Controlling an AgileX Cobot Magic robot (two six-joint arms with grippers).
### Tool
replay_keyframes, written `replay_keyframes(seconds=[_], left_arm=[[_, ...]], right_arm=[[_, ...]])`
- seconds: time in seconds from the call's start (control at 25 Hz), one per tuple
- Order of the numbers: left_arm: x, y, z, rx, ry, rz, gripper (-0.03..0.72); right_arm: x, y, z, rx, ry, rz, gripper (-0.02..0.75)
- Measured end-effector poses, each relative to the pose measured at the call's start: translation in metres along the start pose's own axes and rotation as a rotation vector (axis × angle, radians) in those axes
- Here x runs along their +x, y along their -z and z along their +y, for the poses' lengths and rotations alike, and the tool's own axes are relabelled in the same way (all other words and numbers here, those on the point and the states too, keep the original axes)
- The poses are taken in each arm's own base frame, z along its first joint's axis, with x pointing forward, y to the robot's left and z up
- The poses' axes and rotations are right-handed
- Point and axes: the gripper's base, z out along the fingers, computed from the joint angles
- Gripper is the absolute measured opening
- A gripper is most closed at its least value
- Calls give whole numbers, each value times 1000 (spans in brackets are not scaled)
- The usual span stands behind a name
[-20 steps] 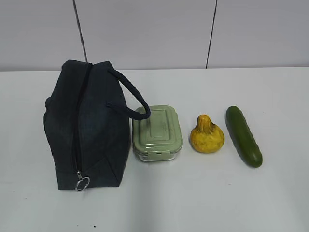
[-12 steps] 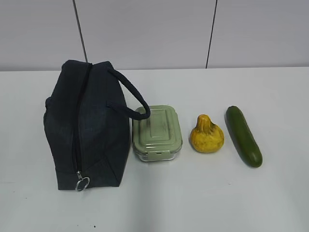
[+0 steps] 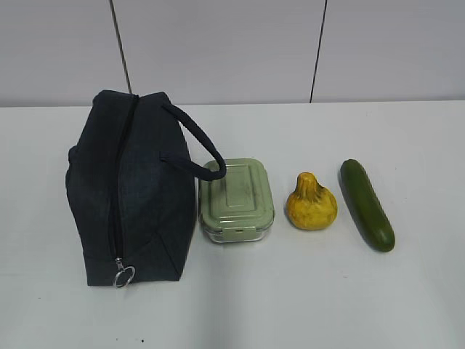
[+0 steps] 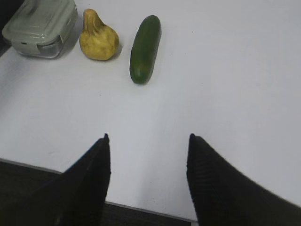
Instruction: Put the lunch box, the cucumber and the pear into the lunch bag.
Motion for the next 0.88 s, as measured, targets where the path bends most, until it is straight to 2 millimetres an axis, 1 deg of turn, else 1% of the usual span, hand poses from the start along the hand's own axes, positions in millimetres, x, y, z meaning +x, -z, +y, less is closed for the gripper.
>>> replay_keyframes(seconds=[0.08,0.16,0.32,0.44,0.6,0.68,0.72,0.8,0.88], left_arm=[[0,0,0,0,0,0,237],[0,0,0,0,0,0,237],[0,0,0,0,0,0,237],[0,0,0,0,0,0,237],[0,0,0,0,0,0,237],[0,0,0,0,0,0,237],[0,0,0,0,0,0,237],[0,0,0,0,0,0,237],[0,0,0,0,0,0,237]], right_arm=[[-5,1,-1,8,-39,-18,417],[-16,-2,-3,12,-74,-8,417],[-43,-21,-9,10,-114,69,426],[-66,-41,-14,5,-129,147,472],[-102,-75,-21,-3,-134,255,539],[-121,-96,-24,-29,-131,309,550],[-131,-103,-24,-46,-140,314,553],[-151,-125,-25,-78,-173,333,556],[-166,-147,-26,-107,-206,349,556]])
